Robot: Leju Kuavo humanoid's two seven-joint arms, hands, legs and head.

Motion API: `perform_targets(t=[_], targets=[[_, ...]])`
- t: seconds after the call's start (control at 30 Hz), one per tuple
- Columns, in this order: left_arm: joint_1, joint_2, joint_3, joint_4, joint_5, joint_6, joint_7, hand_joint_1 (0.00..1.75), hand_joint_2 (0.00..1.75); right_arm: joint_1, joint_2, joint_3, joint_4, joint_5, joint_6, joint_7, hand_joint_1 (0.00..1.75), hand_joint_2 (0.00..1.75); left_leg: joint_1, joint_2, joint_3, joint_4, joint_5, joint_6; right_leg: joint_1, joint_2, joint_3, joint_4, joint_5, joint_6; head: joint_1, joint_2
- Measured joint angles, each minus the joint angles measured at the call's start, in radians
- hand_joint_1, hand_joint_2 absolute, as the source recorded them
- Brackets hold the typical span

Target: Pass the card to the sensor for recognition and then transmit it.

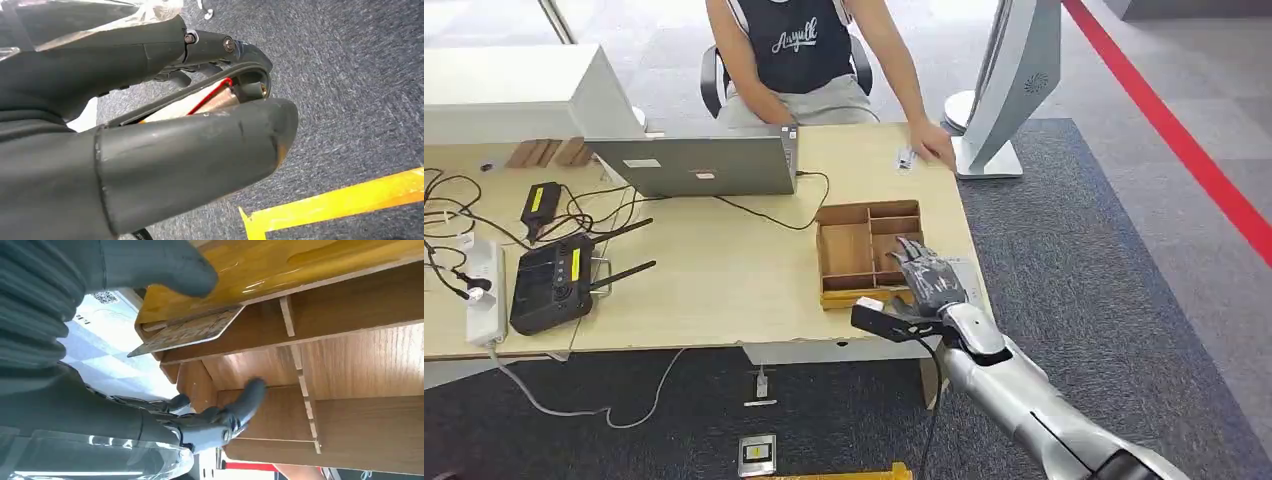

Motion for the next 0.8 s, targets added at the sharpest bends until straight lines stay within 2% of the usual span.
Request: perform_targets(t=[0.57,0.6,0.8], targets=[[0.0,0.0,-0.009,0.0,0.025,0.013,0.003,0.0,0.0,-0.004,-0.001,-0.013,0.001,-0.026,-0.014,-0.012,1.75,1.75,0.0,0.0,0.0,0.0,0.0,0.0,0.0,0.0,0.0,0.0,0.0,0.0,0.0,0.0],[0.0,0.0,-0.01,0.0,0.029,0.016,0.0,0.0,0.0,-0.004,-0.001,-0.014,0.001,-0.029,-0.016,-0.015,1.68,1.75,0.0,0.0,0.0,0.0,0.0,0.0,0.0,0.0,0.0,0.0,0.0,0.0,0.0,0.0],[0.0,0.0,-0.021,0.0,0.037,0.019,-0.003,0.0,0.0,-0.003,0.002,-0.013,0.001,-0.032,-0.034,-0.02,1.66,1.75,0.0,0.0,0.0,0.0,0.0,0.0,0.0,0.0,0.0,0.0,0.0,0.0,0.0,0.0]])
